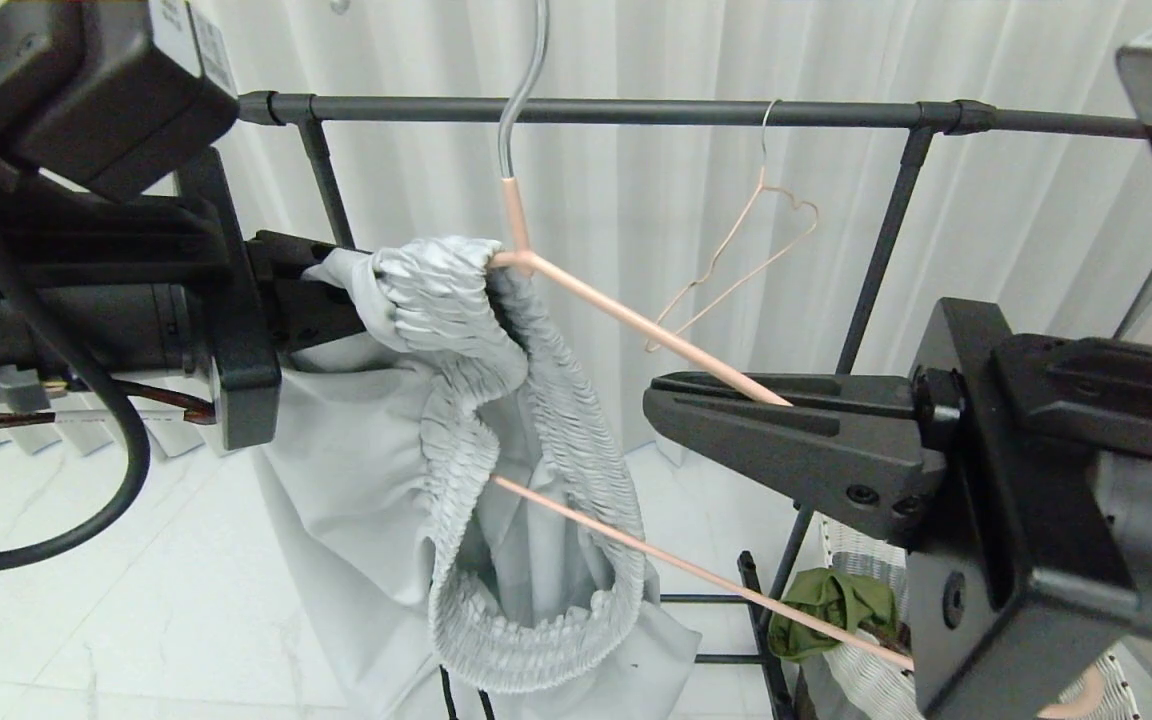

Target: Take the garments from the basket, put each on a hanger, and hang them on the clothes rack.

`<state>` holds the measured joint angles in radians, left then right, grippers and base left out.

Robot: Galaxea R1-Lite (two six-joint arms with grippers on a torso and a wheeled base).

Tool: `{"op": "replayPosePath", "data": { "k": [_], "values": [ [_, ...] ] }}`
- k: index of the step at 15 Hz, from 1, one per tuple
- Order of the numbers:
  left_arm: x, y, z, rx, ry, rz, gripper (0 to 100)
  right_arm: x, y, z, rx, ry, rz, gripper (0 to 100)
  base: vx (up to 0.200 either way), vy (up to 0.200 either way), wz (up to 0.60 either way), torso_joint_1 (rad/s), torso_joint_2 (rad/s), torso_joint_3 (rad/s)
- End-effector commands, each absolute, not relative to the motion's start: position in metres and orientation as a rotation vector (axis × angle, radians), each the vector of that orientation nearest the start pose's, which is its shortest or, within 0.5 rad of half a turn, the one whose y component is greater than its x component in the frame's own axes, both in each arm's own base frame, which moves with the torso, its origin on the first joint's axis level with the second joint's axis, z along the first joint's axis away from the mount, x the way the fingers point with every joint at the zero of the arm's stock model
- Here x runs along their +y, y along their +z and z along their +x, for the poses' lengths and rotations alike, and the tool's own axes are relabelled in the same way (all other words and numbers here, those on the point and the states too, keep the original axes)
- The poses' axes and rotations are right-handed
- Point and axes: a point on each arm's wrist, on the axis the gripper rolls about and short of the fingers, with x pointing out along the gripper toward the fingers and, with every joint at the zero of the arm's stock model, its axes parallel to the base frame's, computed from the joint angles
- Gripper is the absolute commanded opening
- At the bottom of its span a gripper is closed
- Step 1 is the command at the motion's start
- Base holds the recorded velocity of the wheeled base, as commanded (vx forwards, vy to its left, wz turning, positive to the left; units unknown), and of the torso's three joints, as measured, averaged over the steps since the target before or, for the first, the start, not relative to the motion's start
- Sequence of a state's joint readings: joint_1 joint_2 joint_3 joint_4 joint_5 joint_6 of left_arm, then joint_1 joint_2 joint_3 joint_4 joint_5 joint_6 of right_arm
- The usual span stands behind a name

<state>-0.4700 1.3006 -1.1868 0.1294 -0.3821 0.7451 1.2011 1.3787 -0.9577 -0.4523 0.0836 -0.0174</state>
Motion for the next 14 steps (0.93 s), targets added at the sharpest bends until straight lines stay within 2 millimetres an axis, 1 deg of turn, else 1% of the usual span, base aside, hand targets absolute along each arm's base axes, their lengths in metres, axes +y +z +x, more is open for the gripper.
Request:
{"op": "replayPosePath", "data": {
  "k": [1,5,6,8,9,11,12,14],
  "values": [
    [-0.098,0.32,0.174,-0.077,-0.9,0.705,0,0.221,0.294,0.083,-0.037,1.288,0.0,0,0.0,0.0,0.0,0.0,0.0,0.0],
    [-0.097,0.32,0.173,-0.076,-0.894,0.709,0,0.22,0.293,0.084,-0.033,1.273,-0.003,0,0.0,0.0,0.0,0.0,0.0,0.0],
    [-0.097,0.32,0.173,-0.076,-0.891,0.711,0,0.219,0.293,0.085,-0.032,1.265,-0.003,100,0.0,0.0,0.0,0.0,0.0,0.0],
    [-0.095,0.319,0.173,-0.072,-0.873,0.716,0,0.213,0.293,0.097,-0.034,1.187,-0.015,100,0.0,0.0,0.0,0.0,0.0,0.0],
    [-0.092,0.319,0.175,-0.051,-0.814,0.729,0,0.207,0.293,0.106,-0.04,1.119,-0.033,100,0.0,0.0,0.0,0.0,0.0,0.0],
    [-0.087,0.318,0.177,0.019,-0.634,0.765,0,0.195,0.294,0.121,-0.045,1.001,-0.065,100,0.0,0.0,0.0,0.0,0.0,0.0],
    [-0.086,0.315,0.178,0.052,-0.577,0.778,0,0.189,0.294,0.127,-0.041,0.947,-0.079,100,0.0,0.0,0.0,0.0,0.0,0.0],
    [-0.085,0.314,0.18,0.056,-0.541,0.777,0,0.186,0.291,0.131,-0.014,0.869,-0.094,100,0.0,0.0,0.0,0.0,0.0,0.0]
  ]
}}
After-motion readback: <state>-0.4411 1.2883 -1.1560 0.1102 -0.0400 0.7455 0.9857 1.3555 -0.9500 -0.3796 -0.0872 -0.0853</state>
